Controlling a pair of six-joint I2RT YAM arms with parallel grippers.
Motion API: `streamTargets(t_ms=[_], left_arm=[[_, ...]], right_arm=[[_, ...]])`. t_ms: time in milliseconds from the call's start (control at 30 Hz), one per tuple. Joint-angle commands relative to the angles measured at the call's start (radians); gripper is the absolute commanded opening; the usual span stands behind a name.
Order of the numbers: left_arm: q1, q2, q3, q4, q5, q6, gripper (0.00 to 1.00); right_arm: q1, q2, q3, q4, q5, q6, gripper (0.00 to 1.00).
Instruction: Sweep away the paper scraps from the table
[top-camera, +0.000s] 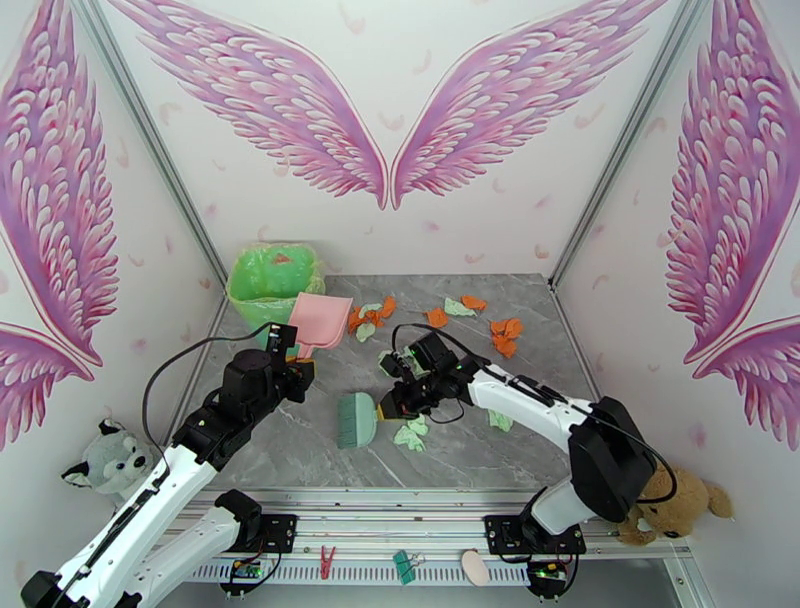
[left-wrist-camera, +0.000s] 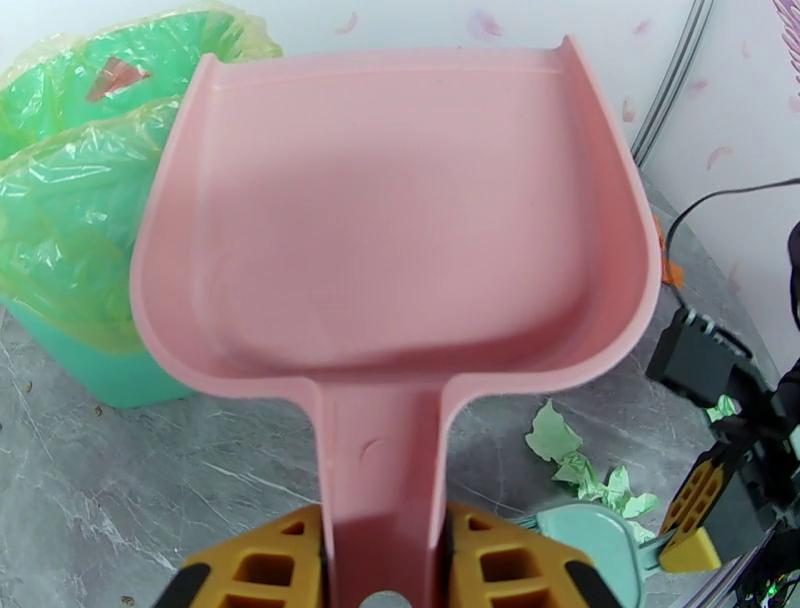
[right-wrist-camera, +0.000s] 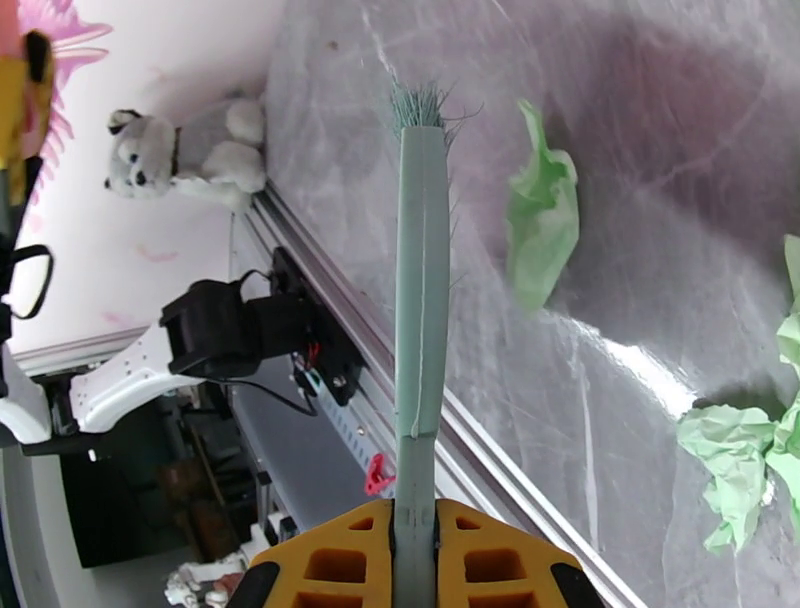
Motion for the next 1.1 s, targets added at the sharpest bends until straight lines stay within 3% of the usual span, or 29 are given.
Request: streamTargets(t_ms=[0, 267, 533, 700, 800, 1067], left_arm=[[0.003, -0.022, -0.003, 0.015, 0.009, -0.002, 0.0], [0.003, -0.021, -0.004, 0.021, 0.009, 0.0, 0.0], [0.003, -0.02, -0.013, 0.029, 0.016, -0.002, 0.0], [0.003, -0.02, -0.019, 0.037, 0.015, 0.0, 0.0], [0.004, -0.02, -0.019, 0.037, 0.016, 0.0, 0.0], [0.004, -0.021, -0.018, 0.035, 0.021, 0.0, 0.0]], right_arm=[[0.007, 0.027, 0.008, -0.019, 0.034, -0.036, 0.0], [0.006, 0.081, 0.068, -0.204, 0.247, -0.18, 0.0], [0.005, 0.035, 0.183, -0.449, 0.688, -0.306, 0.0], [0.003, -0.016, 0.24, -0.545, 0.889, -0.34, 0.0], [0.002, -0.078, 0.253, -0.531, 0.84, -0.358, 0.0], [0.003, -0.234, 0.271, -0.51, 0.378, -0.368, 0.0]])
